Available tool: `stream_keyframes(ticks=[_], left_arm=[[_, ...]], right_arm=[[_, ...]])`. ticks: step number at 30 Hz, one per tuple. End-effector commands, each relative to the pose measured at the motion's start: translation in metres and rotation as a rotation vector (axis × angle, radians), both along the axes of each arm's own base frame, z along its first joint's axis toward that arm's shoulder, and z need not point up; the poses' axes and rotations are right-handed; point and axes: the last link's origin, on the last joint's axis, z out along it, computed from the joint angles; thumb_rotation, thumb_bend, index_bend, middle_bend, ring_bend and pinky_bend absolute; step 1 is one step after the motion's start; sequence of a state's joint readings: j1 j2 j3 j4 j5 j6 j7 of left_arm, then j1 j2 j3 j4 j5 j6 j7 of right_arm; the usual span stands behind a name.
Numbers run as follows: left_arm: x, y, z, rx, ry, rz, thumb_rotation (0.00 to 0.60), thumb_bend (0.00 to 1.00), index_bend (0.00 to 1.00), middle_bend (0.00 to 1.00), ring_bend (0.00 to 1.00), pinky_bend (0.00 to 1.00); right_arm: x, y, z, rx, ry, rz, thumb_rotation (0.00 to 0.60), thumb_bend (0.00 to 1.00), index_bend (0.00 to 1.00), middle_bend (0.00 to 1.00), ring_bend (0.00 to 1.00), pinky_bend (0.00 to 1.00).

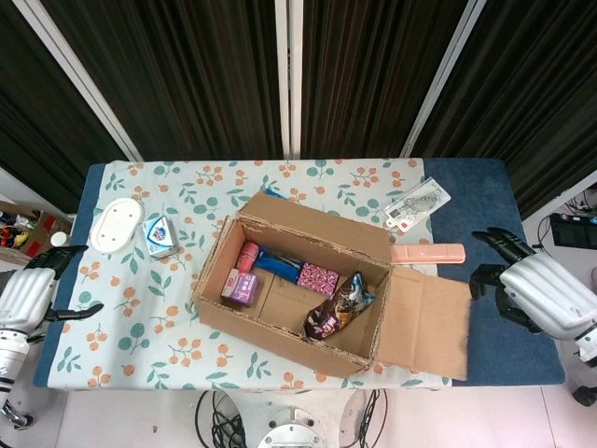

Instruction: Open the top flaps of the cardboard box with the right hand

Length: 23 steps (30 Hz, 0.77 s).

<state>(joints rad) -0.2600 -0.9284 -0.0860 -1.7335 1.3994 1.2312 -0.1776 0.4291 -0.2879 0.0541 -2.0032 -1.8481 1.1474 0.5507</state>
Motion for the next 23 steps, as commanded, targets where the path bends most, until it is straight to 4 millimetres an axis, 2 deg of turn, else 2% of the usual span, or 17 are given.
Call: stream_keyframes(ticks=[1,3,4,6,11,13,18,23], left_arm=[[0.002,-0.002,-0.001,0.012,-0.001,-0.01,0.45,0.0,0.15,0.17,0.13,0.19],[0.002,-0.004,-0.002,0.024,-0.001,-0.012,0.449,0.0,0.15,0.17,0.13,0.19],[0.001,-0.005,-0.002,0.035,0.003,-0.015,0.447,0.0,0.15,0.17,0.13,0.19],[-0.001,-0.008,-0.003,0.059,0.029,-0.027,0.448,0.0,0.15,0.17,0.13,0.19],[-0.01,-0.013,-0.012,0.121,0.219,-0.133,0.444,0.0,0.15,0.16,0.13,0.19],[-0.013,-0.016,-0.017,0.126,0.269,-0.181,0.443,0.0,0.15,0.15,0.12,0.19],[-0.025,-0.025,-0.024,0.117,0.284,-0.276,0.431,0.0,0.14,0.15,0.12,0.19],[-0.041,-0.033,-0.028,0.083,0.293,-0.258,0.407,0.0,0.14,0.15,0.12,0.19]], right_arm=[[-0.032,0.006,-0.006,-0.102,0.017,-0.035,0.6,0.79,0.15,0.17,0.0,0.0],[-0.05,0.01,-0.014,-0.206,0.049,-0.057,0.6,0.59,0.01,0.04,0.0,0.0],[-0.062,0.014,-0.023,-0.283,0.056,-0.072,0.6,0.51,0.0,0.01,0.0,0.0],[-0.083,0.024,-0.041,-0.417,0.068,-0.105,0.6,0.46,0.0,0.0,0.0,0.0],[-0.13,0.051,-0.086,-0.54,0.082,-0.281,0.6,0.45,0.0,0.0,0.0,0.0],[-0.143,0.057,-0.095,-0.554,0.074,-0.334,0.6,0.45,0.0,0.0,0.0,0.0],[-0.164,0.071,-0.105,-0.616,0.077,-0.366,0.6,0.48,0.0,0.0,0.0,0.0],[-0.171,0.075,-0.108,-0.636,0.053,-0.37,0.6,0.52,0.0,0.0,0.0,0.0]])
